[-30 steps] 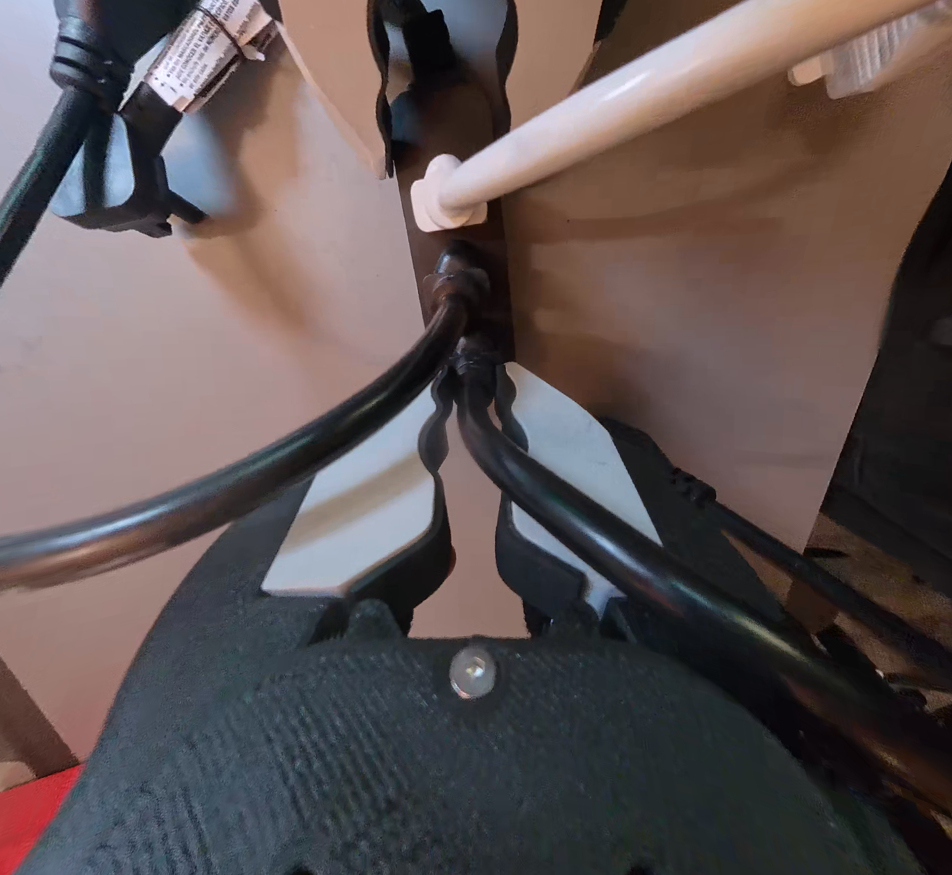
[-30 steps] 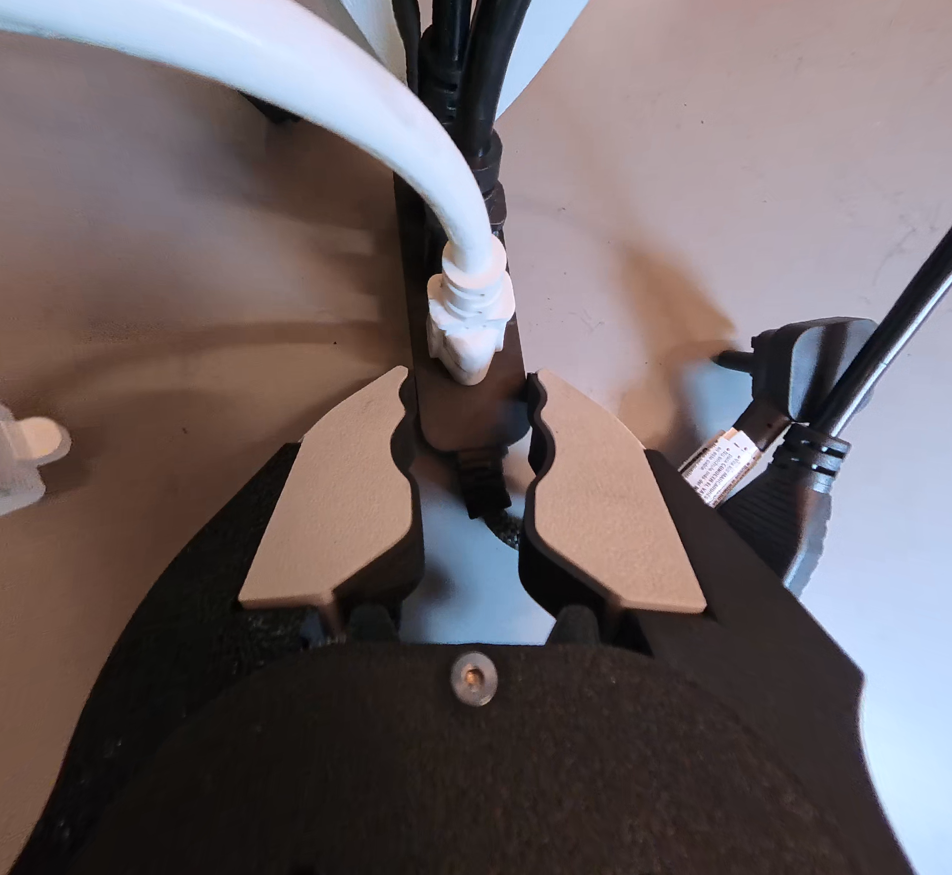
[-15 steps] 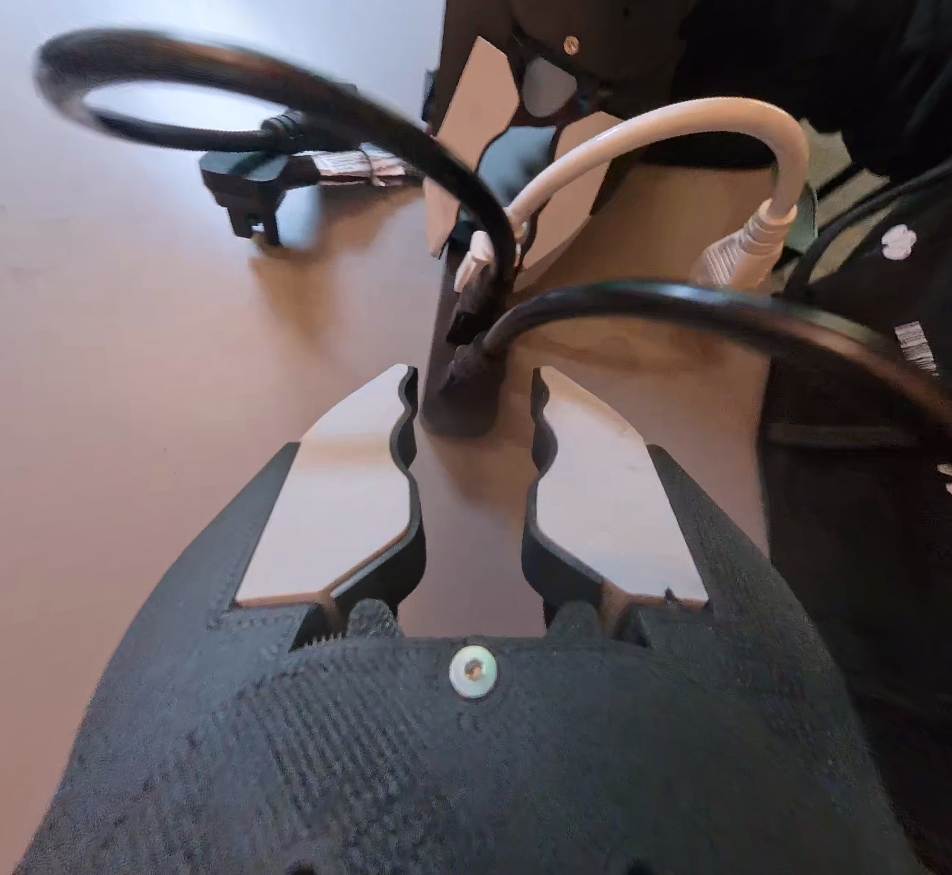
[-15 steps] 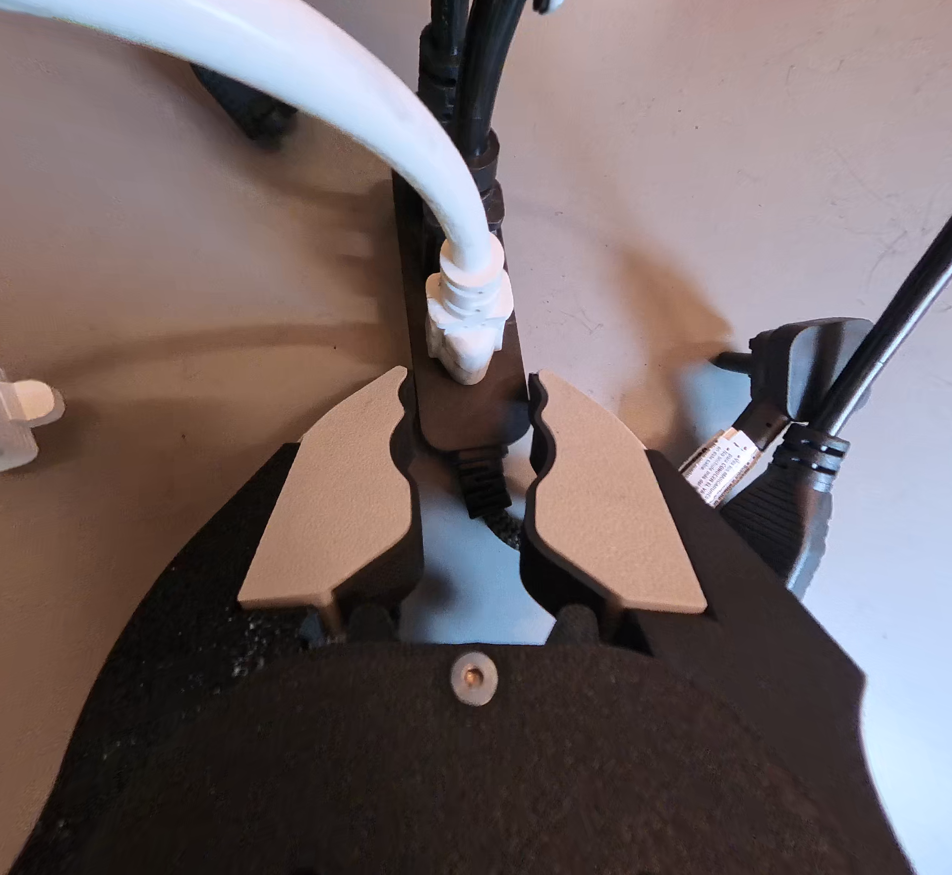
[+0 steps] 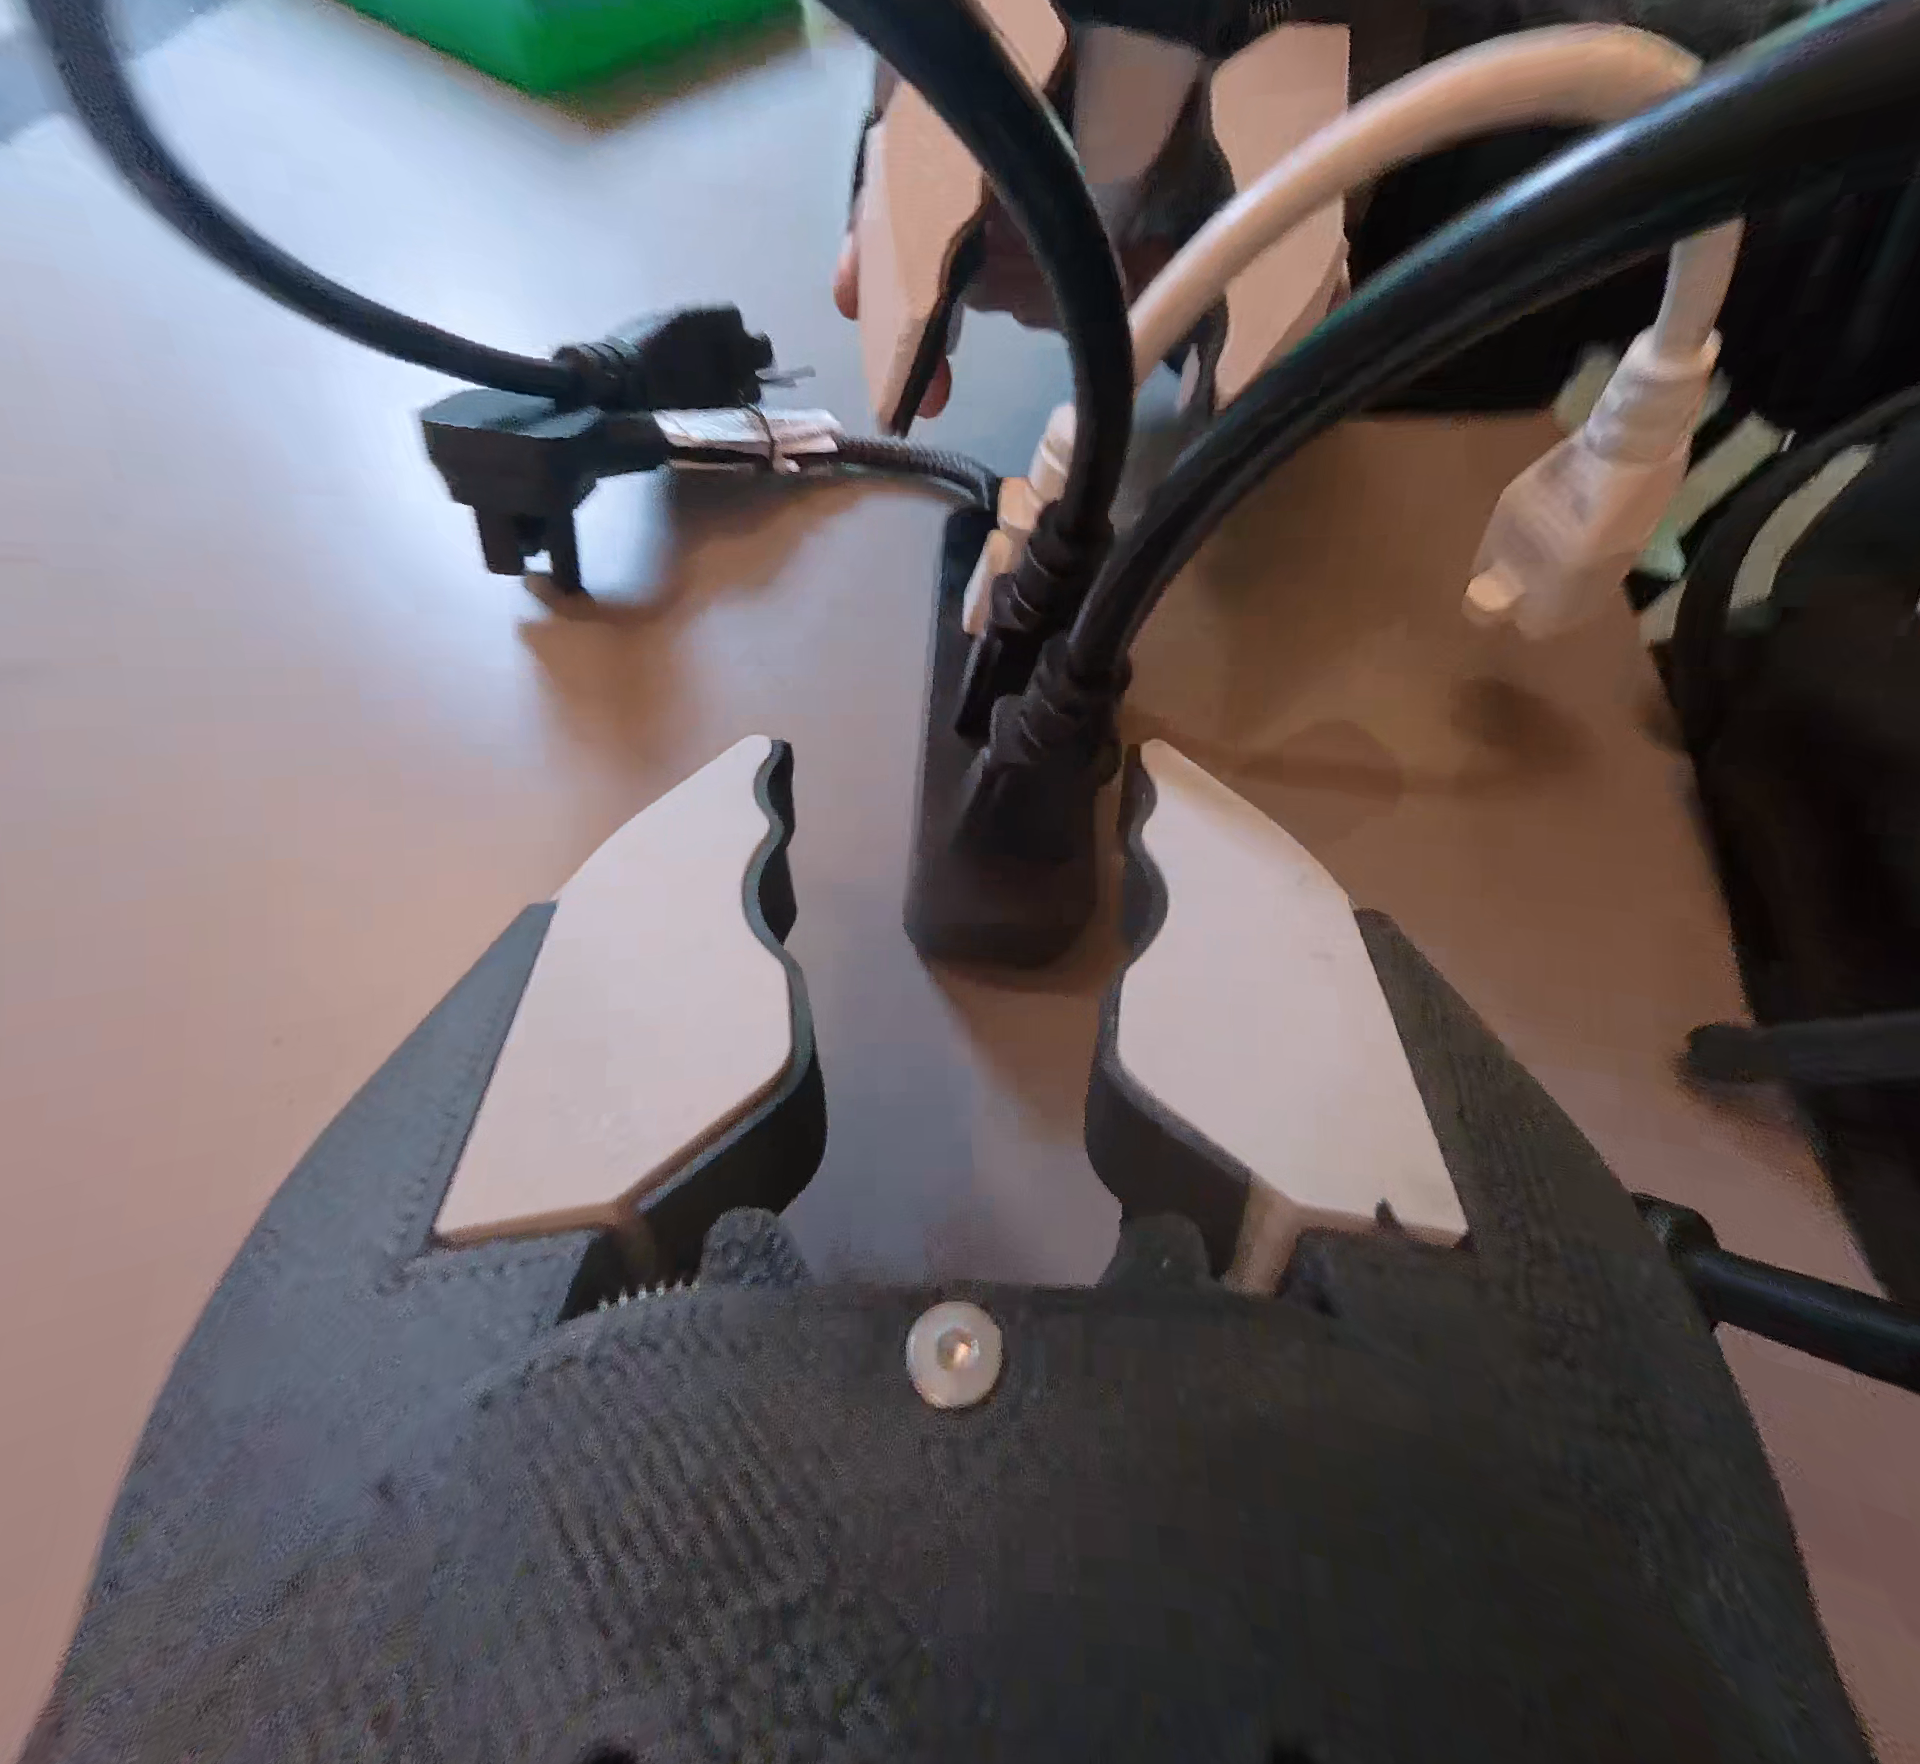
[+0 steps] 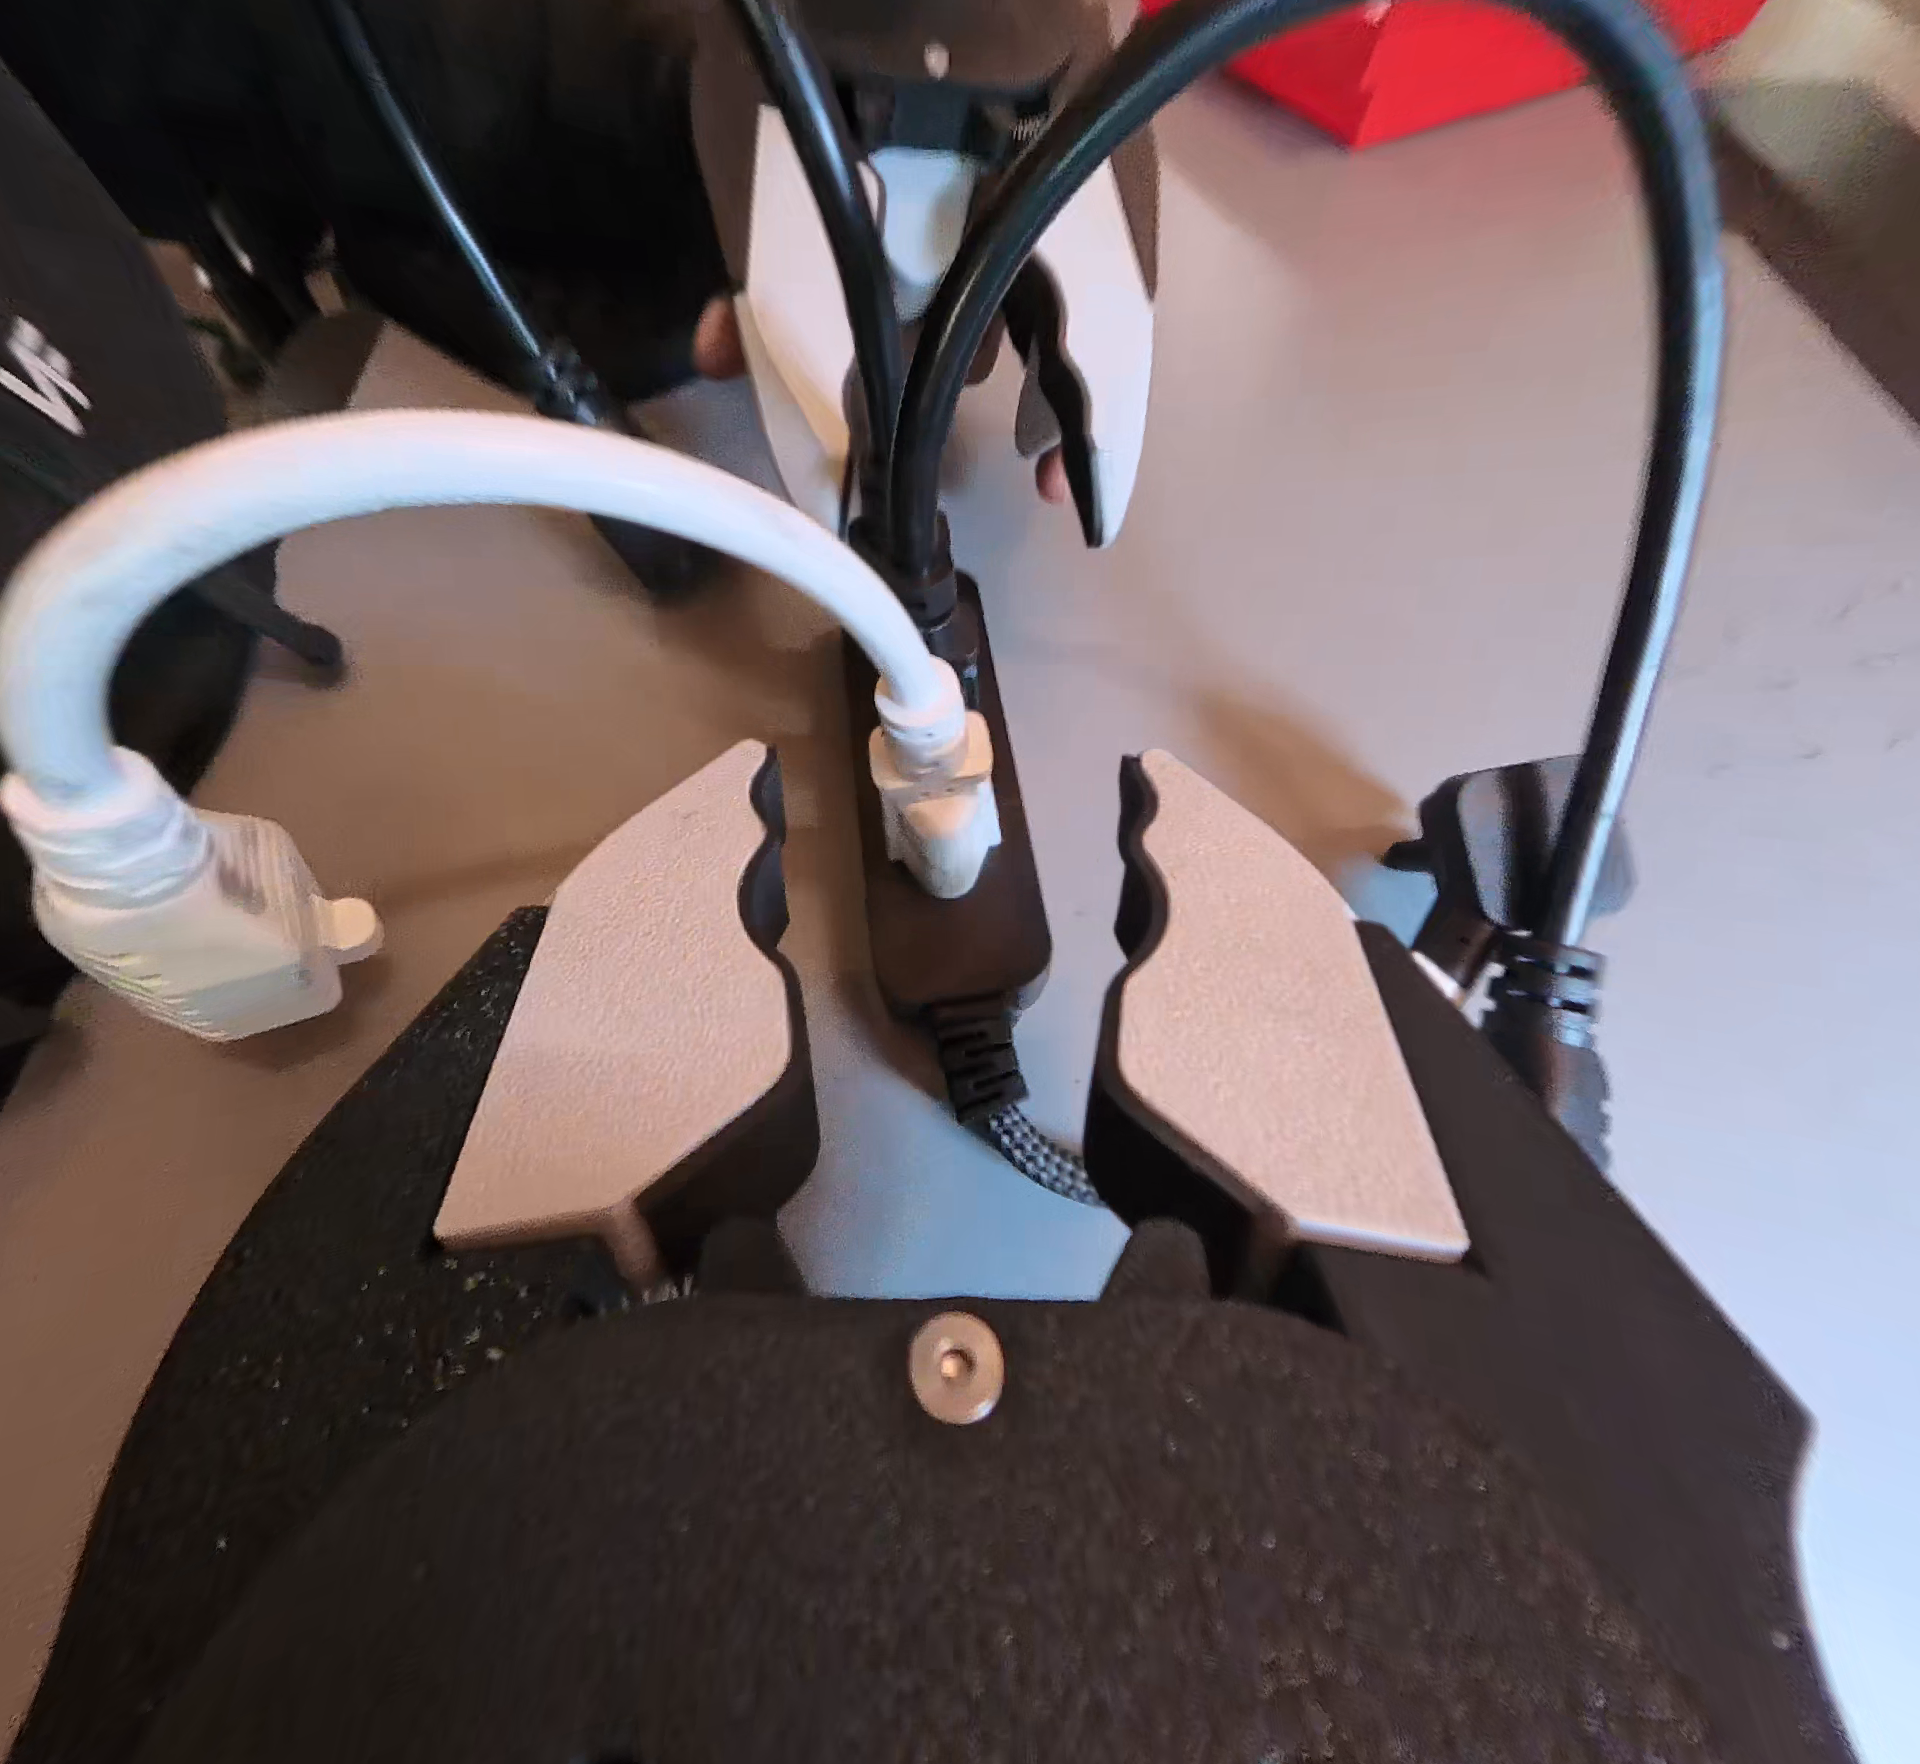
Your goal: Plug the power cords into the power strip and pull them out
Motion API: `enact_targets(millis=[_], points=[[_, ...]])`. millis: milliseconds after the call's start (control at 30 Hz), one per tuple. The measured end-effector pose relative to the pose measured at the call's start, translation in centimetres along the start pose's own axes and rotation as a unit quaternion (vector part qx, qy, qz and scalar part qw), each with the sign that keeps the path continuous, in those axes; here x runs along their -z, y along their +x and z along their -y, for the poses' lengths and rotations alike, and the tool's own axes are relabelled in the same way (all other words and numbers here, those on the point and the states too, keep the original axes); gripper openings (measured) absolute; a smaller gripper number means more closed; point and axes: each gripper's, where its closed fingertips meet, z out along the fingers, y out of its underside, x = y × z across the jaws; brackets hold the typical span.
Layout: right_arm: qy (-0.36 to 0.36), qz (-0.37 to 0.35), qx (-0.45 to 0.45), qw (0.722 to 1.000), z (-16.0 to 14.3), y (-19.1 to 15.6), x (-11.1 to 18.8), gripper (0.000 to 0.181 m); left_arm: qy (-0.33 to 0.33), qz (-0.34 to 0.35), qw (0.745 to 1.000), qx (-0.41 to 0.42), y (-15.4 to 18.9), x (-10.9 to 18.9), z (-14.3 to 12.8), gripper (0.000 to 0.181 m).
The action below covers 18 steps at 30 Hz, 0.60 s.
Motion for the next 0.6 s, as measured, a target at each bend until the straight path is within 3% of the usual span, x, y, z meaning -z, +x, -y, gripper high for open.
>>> enact_targets(millis=[100,200,333,367,467,600], points=[[0.069,-0.028,-0.01,0.997,1.6,1.3,1.7,0.064,0.061,0.043,0.997,0.007,-1.3,2.1,0.9,0.048],[0.141,-0.058,-0.04,0.988,3.1,3.2,3.6,0.058,0.149,0.087,0.985,0.003,-2.4,5.2,3.6,0.033],[0.2,-0.099,-0.047,0.974,4.2,4.6,5.8,0.021,0.231,0.168,0.958,-0.02,-3.9,9.5,5.7,0.0],[0.219,-0.118,-0.046,0.968,4.6,5.0,6.4,0.0,0.245,0.187,0.951,-0.03,-4.2,10.3,6.0,0.0],[0.247,-0.154,-0.047,0.955,5.2,5.9,7.9,0.0,0.27,0.241,0.932,-0.035,-5.0,12.3,6.4,0.0],[0.233,-0.199,-0.044,0.951,4.7,7.1,8.7,0.0,0.276,0.275,0.921,-0.013,-5.5,13.8,6.2,0.001]])
